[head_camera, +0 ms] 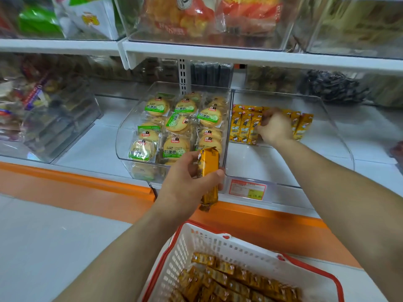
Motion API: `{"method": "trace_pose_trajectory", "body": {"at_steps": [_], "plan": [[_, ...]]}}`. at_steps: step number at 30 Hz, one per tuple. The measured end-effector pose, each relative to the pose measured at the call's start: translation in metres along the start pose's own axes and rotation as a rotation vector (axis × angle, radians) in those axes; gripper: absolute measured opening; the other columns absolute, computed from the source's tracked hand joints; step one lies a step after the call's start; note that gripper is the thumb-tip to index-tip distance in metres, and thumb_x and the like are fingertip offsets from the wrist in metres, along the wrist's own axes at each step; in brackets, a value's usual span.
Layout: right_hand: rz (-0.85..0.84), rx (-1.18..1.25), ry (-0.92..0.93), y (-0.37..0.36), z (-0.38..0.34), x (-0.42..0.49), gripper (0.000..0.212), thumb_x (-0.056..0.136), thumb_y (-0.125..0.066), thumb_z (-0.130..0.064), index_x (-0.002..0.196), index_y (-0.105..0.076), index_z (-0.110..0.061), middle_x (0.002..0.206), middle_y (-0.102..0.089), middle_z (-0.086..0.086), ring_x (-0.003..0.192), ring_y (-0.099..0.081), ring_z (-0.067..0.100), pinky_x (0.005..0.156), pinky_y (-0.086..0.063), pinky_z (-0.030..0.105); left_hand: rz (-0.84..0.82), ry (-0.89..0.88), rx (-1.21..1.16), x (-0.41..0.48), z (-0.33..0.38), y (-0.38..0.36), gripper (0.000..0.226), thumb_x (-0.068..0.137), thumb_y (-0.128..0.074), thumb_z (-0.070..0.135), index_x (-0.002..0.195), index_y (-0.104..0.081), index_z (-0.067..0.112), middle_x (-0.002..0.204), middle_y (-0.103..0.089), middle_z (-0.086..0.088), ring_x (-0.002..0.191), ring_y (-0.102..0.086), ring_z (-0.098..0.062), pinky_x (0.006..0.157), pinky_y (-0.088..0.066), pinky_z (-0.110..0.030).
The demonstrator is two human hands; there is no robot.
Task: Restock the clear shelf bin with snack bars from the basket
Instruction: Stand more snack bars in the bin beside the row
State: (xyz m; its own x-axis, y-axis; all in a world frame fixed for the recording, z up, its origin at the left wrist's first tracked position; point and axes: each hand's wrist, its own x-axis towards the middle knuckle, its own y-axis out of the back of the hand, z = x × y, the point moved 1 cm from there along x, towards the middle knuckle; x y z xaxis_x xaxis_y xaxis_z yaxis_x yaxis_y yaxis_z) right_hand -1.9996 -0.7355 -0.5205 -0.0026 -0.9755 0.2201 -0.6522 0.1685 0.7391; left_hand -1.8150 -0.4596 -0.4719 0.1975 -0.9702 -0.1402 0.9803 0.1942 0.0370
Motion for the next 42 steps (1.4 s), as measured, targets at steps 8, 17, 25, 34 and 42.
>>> {"method": "trace_pose_trajectory", "body": {"at_steps": [8, 17, 25, 34, 42], "plan": [[-0.048, 0.171, -0.025, 0.055, -0.024, -0.046, 0.038, 0.08, -0.079, -0.017, 0.112, -0.062, -0.011, 0.092, -0.066, 0.002, 0.094, -0.064, 0.021, 0.082, -0.051, 0.033, -0.002, 0.027, 0.038, -0.006, 0.004, -0.006, 0.054, 0.09, -0.076, 0.021, 0.138, -0.053, 0.014, 0.102, -0.077, -0.002, 0.087, -0.077, -0.013, 0.063, -0.061, -0.024], [-0.678, 0.64, -0.05, 0.112, -0.068, -0.215, 0.018, 0.094, -0.065, -0.035, 0.112, -0.065, -0.037, 0.091, -0.074, -0.001, 0.076, -0.072, 0.02, 0.063, -0.057, 0.031, -0.256, -0.083, 0.068, -0.032, 0.012, -0.017, 0.036, 0.092, -0.074, 0.008, 0.12, -0.069, 0.029, 0.108, -0.076, -0.001, 0.102, -0.073, -0.026, 0.088, -0.062, -0.044], [-0.645, 0.742, -0.102, 0.118, -0.077, -0.221, 0.016, 0.092, -0.068, -0.017, 0.108, -0.068, -0.017, 0.092, -0.074, 0.015, 0.073, -0.072, 0.027, 0.063, -0.059, 0.032, -0.12, -0.16, 0.22, -0.043, 0.009, -0.029, 0.072, 0.06, -0.088, 0.048, 0.127, -0.06, 0.042, 0.111, -0.072, 0.015, 0.099, -0.071, -0.007, 0.08, -0.063, -0.031], [-0.674, 0.621, 0.07, 0.126, -0.067, -0.218, 0.011, 0.089, -0.071, -0.01, 0.095, -0.064, -0.015, 0.087, -0.071, 0.005, 0.078, -0.072, 0.023, 0.077, -0.06, 0.044, 0.038, -0.023, -0.155, -0.03, 0.011, -0.023, 0.04, 0.081, -0.084, 0.018, 0.116, -0.064, 0.016, 0.097, -0.077, -0.012, 0.084, -0.075, -0.023, 0.072, -0.062, -0.028], [-0.566, 0.621, 0.127, 0.115, -0.071, -0.22, 0.052, 0.092, -0.069, -0.021, 0.133, -0.045, -0.042, 0.106, -0.067, -0.003, 0.084, -0.074, 0.019, 0.071, -0.063, 0.038, 0.007, -0.144, -0.125, -0.024, 0.01, -0.031, 0.046, 0.072, -0.079, 0.036, 0.116, -0.07, 0.022, 0.104, -0.079, -0.002, 0.098, -0.076, -0.021, 0.078, -0.062, -0.033]]}}
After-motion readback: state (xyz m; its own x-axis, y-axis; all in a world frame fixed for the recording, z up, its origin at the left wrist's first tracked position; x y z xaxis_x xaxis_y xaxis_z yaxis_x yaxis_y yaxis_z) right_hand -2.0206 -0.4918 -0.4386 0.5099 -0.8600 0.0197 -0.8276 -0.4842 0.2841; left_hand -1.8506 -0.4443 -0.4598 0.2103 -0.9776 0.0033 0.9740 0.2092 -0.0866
